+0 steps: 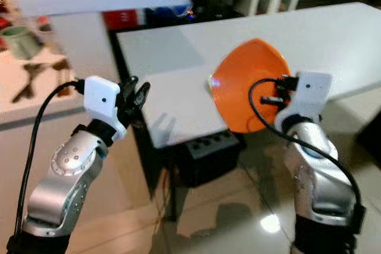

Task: Setting the table

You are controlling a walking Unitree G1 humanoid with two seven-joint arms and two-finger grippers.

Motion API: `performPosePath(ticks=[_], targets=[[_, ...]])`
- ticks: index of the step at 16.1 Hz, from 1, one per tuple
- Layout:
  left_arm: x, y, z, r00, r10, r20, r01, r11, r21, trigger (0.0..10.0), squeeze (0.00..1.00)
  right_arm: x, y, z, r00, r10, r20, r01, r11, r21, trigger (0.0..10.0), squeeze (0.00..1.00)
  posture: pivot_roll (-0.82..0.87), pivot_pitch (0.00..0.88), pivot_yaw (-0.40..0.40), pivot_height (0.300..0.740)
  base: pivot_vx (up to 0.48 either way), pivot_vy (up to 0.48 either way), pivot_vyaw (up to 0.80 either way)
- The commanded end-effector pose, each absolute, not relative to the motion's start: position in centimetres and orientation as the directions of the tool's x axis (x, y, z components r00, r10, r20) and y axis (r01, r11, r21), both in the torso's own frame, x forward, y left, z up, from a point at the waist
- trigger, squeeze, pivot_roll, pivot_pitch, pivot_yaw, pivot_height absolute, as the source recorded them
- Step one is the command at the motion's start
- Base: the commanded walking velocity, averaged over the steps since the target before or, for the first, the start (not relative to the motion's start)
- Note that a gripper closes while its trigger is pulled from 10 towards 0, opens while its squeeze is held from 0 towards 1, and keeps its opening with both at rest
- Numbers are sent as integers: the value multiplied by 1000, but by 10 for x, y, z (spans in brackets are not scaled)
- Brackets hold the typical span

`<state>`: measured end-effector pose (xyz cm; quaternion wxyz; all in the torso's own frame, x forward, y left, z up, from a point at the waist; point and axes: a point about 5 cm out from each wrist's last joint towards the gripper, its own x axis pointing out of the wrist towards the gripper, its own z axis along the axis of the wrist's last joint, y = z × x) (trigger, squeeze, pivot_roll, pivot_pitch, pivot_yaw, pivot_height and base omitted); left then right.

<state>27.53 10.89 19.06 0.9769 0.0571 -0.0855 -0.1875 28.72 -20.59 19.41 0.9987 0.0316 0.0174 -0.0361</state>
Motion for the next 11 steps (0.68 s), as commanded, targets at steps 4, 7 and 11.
performPosePath(ticks=[4, 7, 11], targets=[[275, 108, 192, 909, -390, 145, 369, 917, 151, 10000, 0, 288, -205, 200, 998, -61, -10, 62, 995, 80, 10000, 0, -21, 0, -15, 740, 414, 0, 0], [273, 107, 192, 901, -411, 139, 390, 907, 158, 10000, 0, 289, -204, 200, 999, -53, -11, 54, 994, 95, 10000, 0, -18, 0, -17, 740, 412, 0, 0], [258, 93, 185, 825, -562, 59, 541, 816, 204, 10000, 0, 294, -208, 199, 997, -75, -12, 76, 986, 150, 10000, 0, -11, 0, -14, 740, 98, 0, 0]])
